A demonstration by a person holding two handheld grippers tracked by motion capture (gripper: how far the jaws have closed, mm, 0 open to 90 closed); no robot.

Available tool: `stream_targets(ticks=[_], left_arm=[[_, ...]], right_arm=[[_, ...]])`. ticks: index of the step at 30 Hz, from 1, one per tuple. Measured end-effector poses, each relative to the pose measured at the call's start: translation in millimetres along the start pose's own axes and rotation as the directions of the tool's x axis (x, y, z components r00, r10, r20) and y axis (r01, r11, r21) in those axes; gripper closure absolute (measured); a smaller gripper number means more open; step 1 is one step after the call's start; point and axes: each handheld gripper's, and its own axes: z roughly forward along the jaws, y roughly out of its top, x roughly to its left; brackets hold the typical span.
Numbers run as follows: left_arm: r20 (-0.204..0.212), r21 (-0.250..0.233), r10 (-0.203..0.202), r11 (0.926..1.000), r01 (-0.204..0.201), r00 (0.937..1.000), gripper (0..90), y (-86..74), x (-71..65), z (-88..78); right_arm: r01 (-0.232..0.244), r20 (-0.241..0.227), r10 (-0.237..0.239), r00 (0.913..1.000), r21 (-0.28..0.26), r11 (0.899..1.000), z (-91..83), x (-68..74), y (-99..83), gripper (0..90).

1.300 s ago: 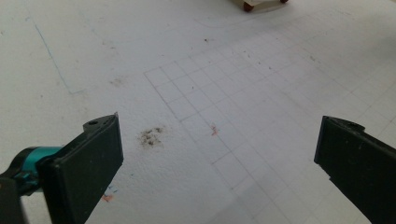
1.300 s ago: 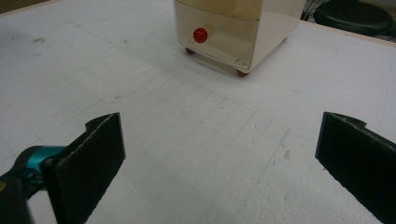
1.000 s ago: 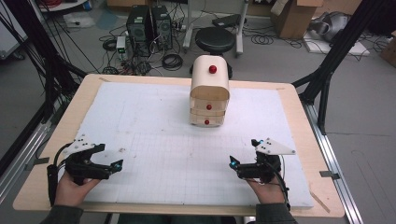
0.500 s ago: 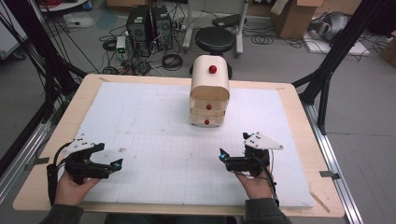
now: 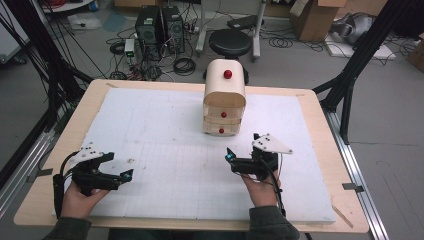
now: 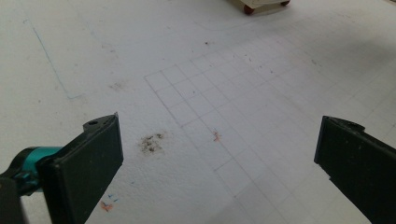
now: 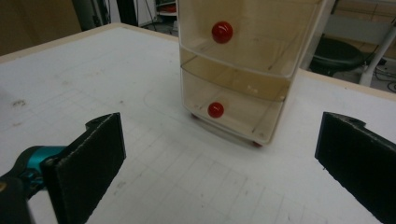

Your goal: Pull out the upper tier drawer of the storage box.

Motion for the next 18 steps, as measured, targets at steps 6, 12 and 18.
stream_targets(ticks=[6,12,18], left_arm=[[-0.008,-0.005,-0.003,1.0,0.003,1.0,1.7,1.1,1.5,-1.0],[-0.009,-0.005,-0.002,1.0,0.002,1.0,1.7,0.7,1.6,-0.7],[-0.014,0.001,-0.005,1.0,0.005,0.9999,1.7,-0.1,2.4,-0.8]], right_arm=[[-0.014,0.006,0.014,0.9999,-0.006,1.0,15.3,9.9,6.7,0.6],[-0.032,0.033,0.032,0.9989,-0.019,0.999,26.5,14.0,14.1,1.7],[-0.047,0.091,0.05,0.9946,-0.031,0.998,38.1,16.9,20.0,5.4]])
